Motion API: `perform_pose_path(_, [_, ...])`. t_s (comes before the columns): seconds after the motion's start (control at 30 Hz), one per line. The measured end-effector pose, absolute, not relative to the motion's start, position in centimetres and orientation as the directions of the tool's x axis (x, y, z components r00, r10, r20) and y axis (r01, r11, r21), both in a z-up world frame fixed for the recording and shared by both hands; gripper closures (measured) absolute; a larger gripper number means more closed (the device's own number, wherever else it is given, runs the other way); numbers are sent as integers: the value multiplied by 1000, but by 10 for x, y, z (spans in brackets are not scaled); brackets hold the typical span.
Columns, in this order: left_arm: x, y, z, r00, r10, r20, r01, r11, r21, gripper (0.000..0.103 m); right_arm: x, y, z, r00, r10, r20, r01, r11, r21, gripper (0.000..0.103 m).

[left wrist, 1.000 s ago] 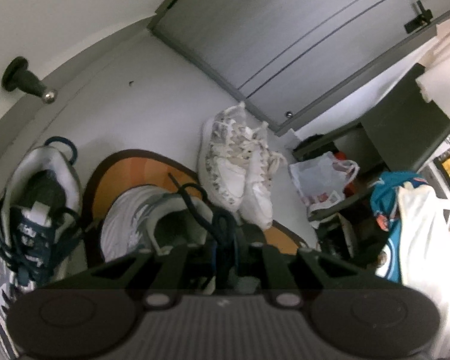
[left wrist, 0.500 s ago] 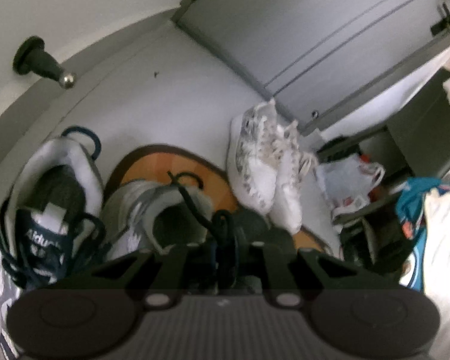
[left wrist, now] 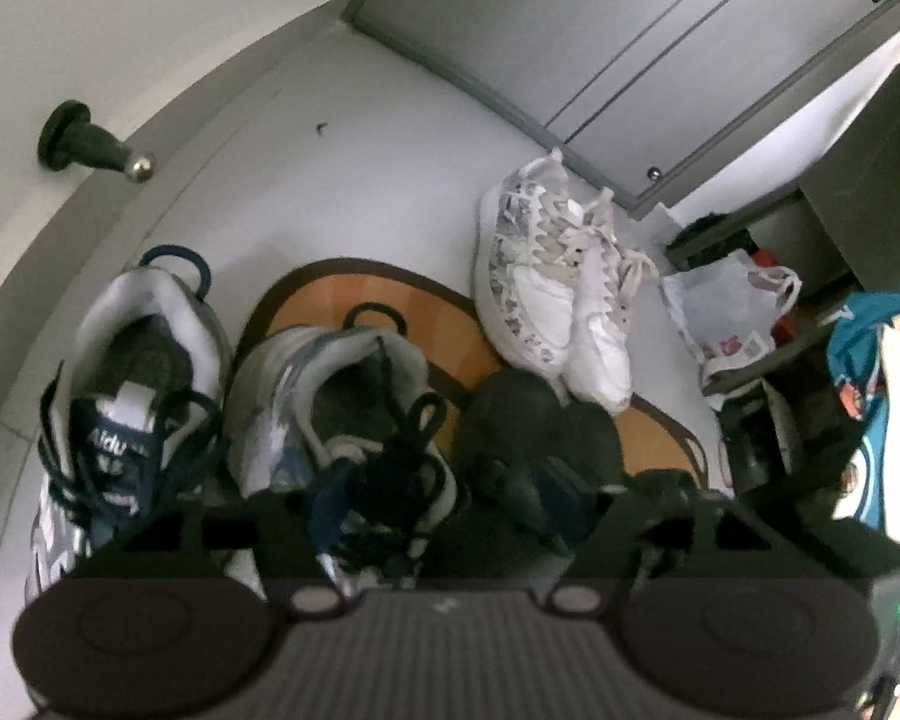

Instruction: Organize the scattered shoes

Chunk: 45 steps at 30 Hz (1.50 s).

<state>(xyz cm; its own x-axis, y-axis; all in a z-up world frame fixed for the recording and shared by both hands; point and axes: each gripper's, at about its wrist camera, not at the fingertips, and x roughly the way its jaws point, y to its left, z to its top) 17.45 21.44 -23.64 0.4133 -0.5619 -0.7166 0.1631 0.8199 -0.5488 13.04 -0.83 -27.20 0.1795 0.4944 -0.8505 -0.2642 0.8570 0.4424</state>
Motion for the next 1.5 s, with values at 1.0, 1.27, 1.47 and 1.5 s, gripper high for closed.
perform_pose_path(1.0, [94,190,-191,429,-370,-824,-44,903,-428,9,58,-246,-90,449,220,-866,-270,957,104,12])
perform_pose_path(1.27, [90,162,-163,446,-291,-846,-208,886,-414,9,51,-253,-53,505,287,-814,-441,896,43,0])
perform_pose_path(1.47, [91,153,-105,424,-198,-884,-396,837,-378,5,49,-281,-26,532,355,-769,-448,888,100,0])
perform_pose_path(1.5, [90,152,-94,417,-166,-894,-450,817,-361,3,47,-281,-22,543,341,-767,-458,886,69,0])
